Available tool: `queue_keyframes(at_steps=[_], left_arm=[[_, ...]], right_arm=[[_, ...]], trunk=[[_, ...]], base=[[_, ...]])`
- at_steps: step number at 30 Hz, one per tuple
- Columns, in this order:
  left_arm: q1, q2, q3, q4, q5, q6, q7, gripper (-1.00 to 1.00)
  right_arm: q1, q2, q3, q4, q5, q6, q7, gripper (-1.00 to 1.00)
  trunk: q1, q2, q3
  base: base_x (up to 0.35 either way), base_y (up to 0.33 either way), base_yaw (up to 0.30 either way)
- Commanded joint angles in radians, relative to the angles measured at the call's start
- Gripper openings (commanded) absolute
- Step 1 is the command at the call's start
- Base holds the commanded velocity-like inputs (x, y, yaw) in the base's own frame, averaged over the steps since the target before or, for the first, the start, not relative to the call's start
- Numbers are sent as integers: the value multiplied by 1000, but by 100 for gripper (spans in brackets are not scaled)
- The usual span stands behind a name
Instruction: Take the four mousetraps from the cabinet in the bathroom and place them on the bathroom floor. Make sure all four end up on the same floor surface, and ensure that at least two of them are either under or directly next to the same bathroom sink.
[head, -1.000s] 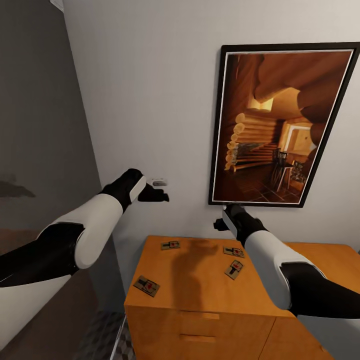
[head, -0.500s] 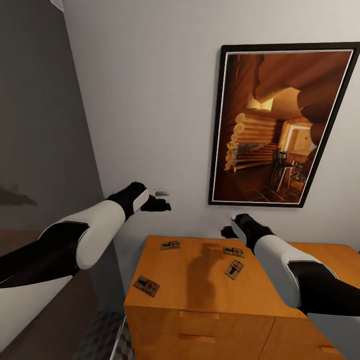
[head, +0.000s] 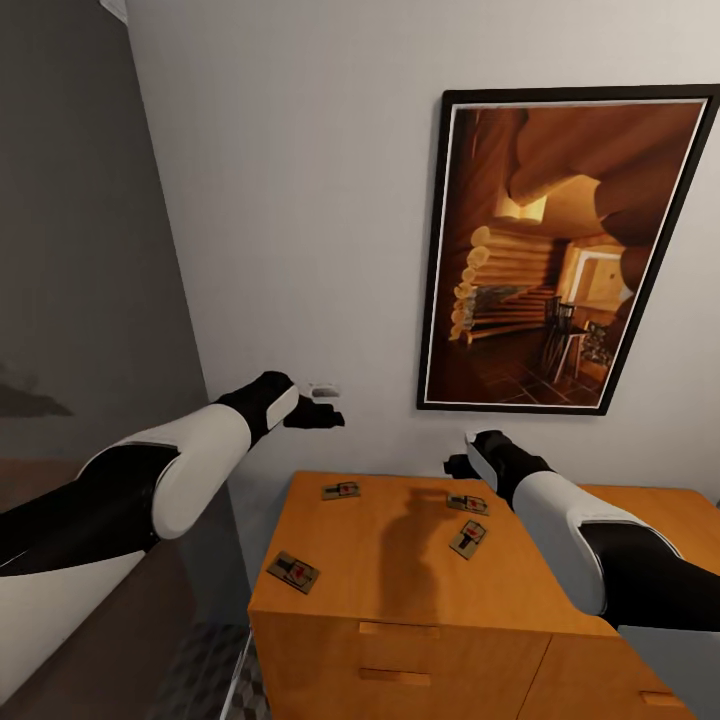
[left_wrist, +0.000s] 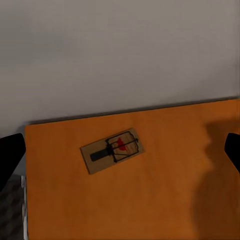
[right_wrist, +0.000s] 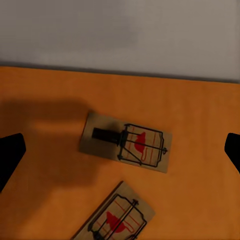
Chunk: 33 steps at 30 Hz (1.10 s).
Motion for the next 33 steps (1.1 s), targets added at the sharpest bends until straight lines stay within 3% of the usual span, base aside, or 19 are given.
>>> queue_keyframes(at_steps=[1,20,33], left_arm=[[0,0,-2,0,4,4,-2,100],[0,0,-3,3,1,0,-6,100],[0,0,-3,3,0,-1,-5,100]], right_arm=[[0,0,-1,-1,5,5,-1,100],[0,0,-1,4,2,0,6,100],[0,-8,-1,3,7,-11,64,100]], trunk=[[0,-1,0],[0,-1,0],[0,-1,0]], base=[[0,0,0],[0,0,0],[0,0,0]])
